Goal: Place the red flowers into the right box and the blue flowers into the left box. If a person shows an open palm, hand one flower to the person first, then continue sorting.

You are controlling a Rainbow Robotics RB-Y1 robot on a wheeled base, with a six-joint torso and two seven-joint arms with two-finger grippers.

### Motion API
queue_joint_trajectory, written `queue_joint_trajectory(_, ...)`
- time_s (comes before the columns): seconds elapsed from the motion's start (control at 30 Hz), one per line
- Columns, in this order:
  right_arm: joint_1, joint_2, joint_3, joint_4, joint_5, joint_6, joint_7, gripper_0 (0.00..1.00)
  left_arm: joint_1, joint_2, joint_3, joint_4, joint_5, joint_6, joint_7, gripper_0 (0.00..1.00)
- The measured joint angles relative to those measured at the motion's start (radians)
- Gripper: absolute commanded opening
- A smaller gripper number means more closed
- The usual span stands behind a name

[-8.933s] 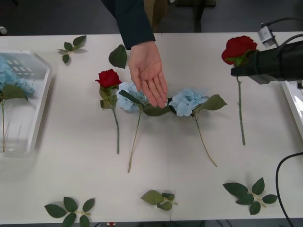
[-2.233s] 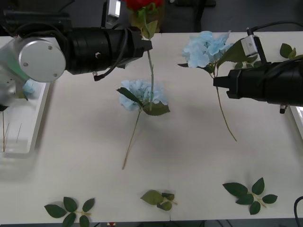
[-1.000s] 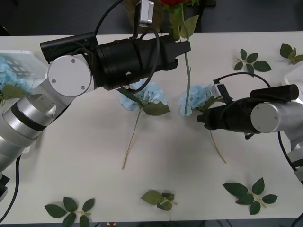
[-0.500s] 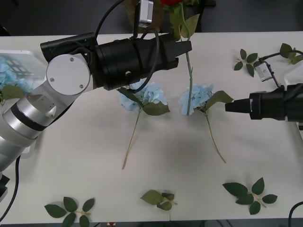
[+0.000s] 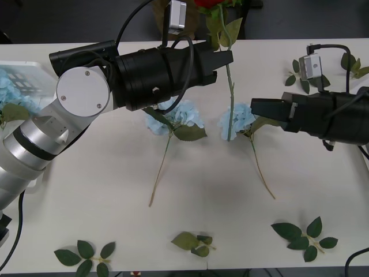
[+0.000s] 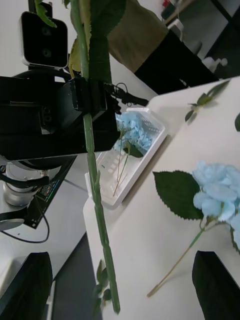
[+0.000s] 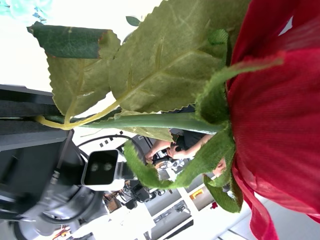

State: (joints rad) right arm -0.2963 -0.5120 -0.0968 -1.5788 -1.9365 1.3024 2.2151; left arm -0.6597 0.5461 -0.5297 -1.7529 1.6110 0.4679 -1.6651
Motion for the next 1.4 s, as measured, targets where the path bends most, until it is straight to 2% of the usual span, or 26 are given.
queue_joint_trajectory(0.17, 0.000, 0.000, 0.117, 0.000, -0.032, -0.111, 0.058, 0.81, 0.000, 0.000, 0.000, 0.000, 0.001, 0.000, 0.000, 0.00)
queue_joint_trajectory(0.2, 0.000, 0.000, 0.135, 0.000, -0.039, -0.127, 0.058, 0.78, 0.000, 0.000, 0.000, 0.000, 0.002, 0.000, 0.000, 0.00)
queue_joint_trajectory(0.23, 0.000, 0.000, 0.152, 0.000, -0.048, -0.143, 0.058, 0.65, 0.000, 0.000, 0.000, 0.000, 0.003, 0.000, 0.000, 0.00)
queue_joint_trajectory(0.33, -0.001, 0.000, 0.197, 0.000, -0.060, -0.196, 0.058, 0.12, 0.000, 0.000, 0.000, 0.000, 0.003, 0.000, 0.000, 0.00)
queue_joint_trajectory(0.4, -0.002, 0.000, 0.226, 0.000, -0.063, -0.234, 0.059, 0.00, 0.000, 0.000, 0.000, 0.000, 0.010, 0.000, 0.000, 0.00)
queue_joint_trajectory(0.6, -0.006, 0.000, 0.289, -0.002, -0.084, -0.317, 0.077, 0.00, 0.000, 0.000, 0.000, 0.000, 0.027, 0.000, 0.000, 0.00)
queue_joint_trajectory(0.83, -0.007, 0.000, 0.296, -0.008, -0.089, -0.321, 0.078, 0.00, 0.000, 0.000, 0.000, 0.000, 0.028, -0.003, 0.000, 0.01)
queue_joint_trajectory(0.87, -0.007, 0.000, 0.296, -0.008, -0.089, -0.321, 0.078, 0.00, 0.000, 0.000, 0.000, 0.000, 0.028, -0.003, 0.000, 0.49)
queue_joint_trajectory(0.9, -0.007, 0.000, 0.296, -0.008, -0.089, -0.321, 0.078, 0.00, 0.000, 0.000, 0.000, 0.000, 0.028, -0.004, 0.000, 0.92)
queue_joint_trajectory(0.93, -0.007, 0.000, 0.296, -0.008, -0.089, -0.322, 0.078, 0.00, 0.000, 0.000, 0.000, 0.000, 0.028, -0.004, 0.000, 1.00)
queue_joint_trajectory(1.23, -0.007, -0.001, 0.291, -0.008, -0.090, -0.340, 0.078, 0.00, 0.002, 0.002, 0.000, 0.000, 0.080, -0.004, 0.000, 1.00)
queue_joint_trajectory(1.33, -0.007, -0.019, 0.276, -0.008, -0.090, -0.340, 0.078, 0.00, 0.002, 0.028, 0.000, 0.000, 0.252, -0.004, 0.000, 1.00)
queue_joint_trajectory(1.4, -0.009, -0.055, 0.263, -0.008, -0.091, -0.339, 0.077, 0.00, 0.003, 0.084, -0.010, 0.000, 0.380, -0.004, 0.000, 1.00)
